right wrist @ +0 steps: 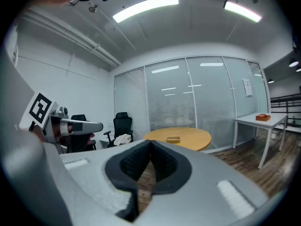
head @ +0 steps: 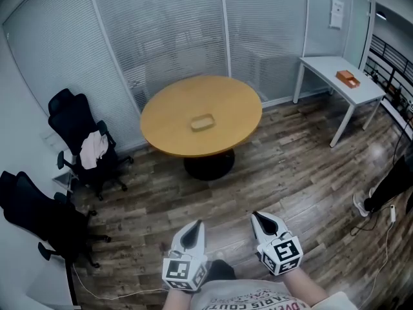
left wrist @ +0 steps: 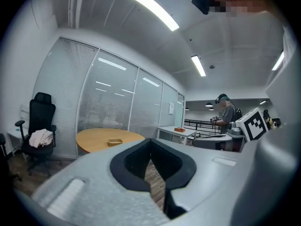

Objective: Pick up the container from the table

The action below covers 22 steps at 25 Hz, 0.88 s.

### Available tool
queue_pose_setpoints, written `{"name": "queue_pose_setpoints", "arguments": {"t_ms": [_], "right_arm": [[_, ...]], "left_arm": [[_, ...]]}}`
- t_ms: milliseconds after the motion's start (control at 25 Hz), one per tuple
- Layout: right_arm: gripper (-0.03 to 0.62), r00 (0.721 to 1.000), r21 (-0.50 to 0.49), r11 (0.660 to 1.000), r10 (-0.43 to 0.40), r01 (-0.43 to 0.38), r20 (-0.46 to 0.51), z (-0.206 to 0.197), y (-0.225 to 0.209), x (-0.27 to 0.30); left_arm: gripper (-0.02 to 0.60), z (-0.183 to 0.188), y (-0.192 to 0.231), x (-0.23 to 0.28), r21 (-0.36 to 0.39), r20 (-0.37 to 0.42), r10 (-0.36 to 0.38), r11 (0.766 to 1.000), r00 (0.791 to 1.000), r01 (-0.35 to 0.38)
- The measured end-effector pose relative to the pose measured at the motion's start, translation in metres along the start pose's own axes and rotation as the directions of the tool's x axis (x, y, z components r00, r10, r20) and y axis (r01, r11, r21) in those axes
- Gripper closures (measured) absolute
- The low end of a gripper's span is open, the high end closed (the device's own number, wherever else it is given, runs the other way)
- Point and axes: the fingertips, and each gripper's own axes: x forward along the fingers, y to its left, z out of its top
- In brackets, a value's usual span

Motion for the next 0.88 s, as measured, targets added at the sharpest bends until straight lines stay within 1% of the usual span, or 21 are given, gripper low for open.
{"name": "queue_pose_setpoints", "arguments": {"t_ms": [240,400,600,720,880], "right_arm": [[0.591,1.000,-0.005,1.000,-0.031,0.031,0.005,0.026,-0.015,0.083],[0.591,0.999,-0.016,0.999,-0.035,0.036,0.008,0.044,-0.017,0.137],[0.591,0.999,-0.020,0.999,-0.041,0.042,0.020,0.062,-0.015,0.193],[0.591,0.999,-0.022,0.999,-0.040,0.040,0.024,0.067,-0.015,0.221],[0.592,0.999,-0.025,0.999,-0.024,0.025,0.021,0.067,-0.021,0.247]], "left_arm": [[0.575,0.024,0.061,0.064,0.005,0.018,-0.035,0.999,0.999,0.035],[0.575,0.042,0.108,0.098,0.006,0.029,-0.037,0.999,0.999,0.037],[0.575,0.058,0.158,0.124,0.016,0.030,-0.039,0.999,0.999,0.039],[0.575,0.061,0.184,0.136,0.007,0.031,-0.021,1.000,0.999,0.021],[0.575,0.058,0.200,0.153,-0.004,0.029,-0.008,1.000,1.000,0.008]]}}
